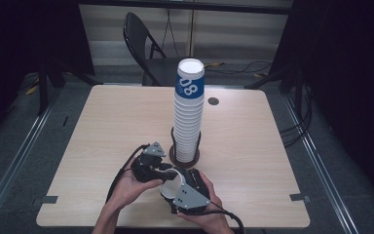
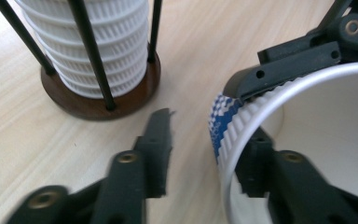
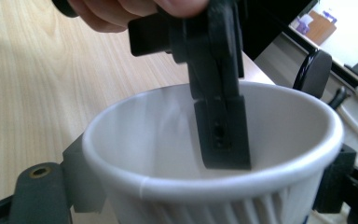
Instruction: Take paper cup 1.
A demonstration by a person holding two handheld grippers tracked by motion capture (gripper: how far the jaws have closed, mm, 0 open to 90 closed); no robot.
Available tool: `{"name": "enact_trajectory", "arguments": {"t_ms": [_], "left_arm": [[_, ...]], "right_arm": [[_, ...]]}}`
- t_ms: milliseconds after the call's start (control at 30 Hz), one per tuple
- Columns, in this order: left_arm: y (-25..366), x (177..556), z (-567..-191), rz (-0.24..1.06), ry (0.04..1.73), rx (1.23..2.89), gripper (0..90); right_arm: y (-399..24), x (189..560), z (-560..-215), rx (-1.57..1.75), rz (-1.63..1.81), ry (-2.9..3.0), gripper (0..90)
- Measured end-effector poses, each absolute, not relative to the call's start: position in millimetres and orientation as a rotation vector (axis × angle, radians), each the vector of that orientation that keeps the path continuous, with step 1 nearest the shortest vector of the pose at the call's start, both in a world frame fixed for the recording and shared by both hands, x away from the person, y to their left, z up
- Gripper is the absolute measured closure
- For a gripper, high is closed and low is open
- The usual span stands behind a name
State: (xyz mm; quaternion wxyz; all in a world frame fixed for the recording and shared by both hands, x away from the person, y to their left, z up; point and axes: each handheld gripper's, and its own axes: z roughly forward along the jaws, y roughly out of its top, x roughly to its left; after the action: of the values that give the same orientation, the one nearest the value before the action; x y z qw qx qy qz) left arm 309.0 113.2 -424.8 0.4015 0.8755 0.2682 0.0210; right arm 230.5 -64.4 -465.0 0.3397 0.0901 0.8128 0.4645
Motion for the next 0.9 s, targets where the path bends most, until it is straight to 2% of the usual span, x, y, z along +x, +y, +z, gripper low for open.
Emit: {"name": "enact_trajectory", "arguments": {"t_ms": [200,400,533,700,900], "left_arm": [[117,307,-427,0.120,0.686,2.129,46.3],[130,303,-431,0.133,0.702,1.980,34.9],[141,300,-434,0.197,0.748,1.925,27.2],[157,299,-441,0.254,0.817,1.844,21.1],[164,295,-448,0.295,0.799,1.811,18.5]], "right_arm": [[-74,234,-465,0.314,1.256,2.115,18.9],[-80,235,-468,0.383,1.292,2.116,18.9],[-84,238,-471,0.445,1.310,2.124,19.0],[-96,242,-473,0.556,1.363,2.107,19.1],[-117,250,-470,0.695,1.412,2.041,19.0]]}}
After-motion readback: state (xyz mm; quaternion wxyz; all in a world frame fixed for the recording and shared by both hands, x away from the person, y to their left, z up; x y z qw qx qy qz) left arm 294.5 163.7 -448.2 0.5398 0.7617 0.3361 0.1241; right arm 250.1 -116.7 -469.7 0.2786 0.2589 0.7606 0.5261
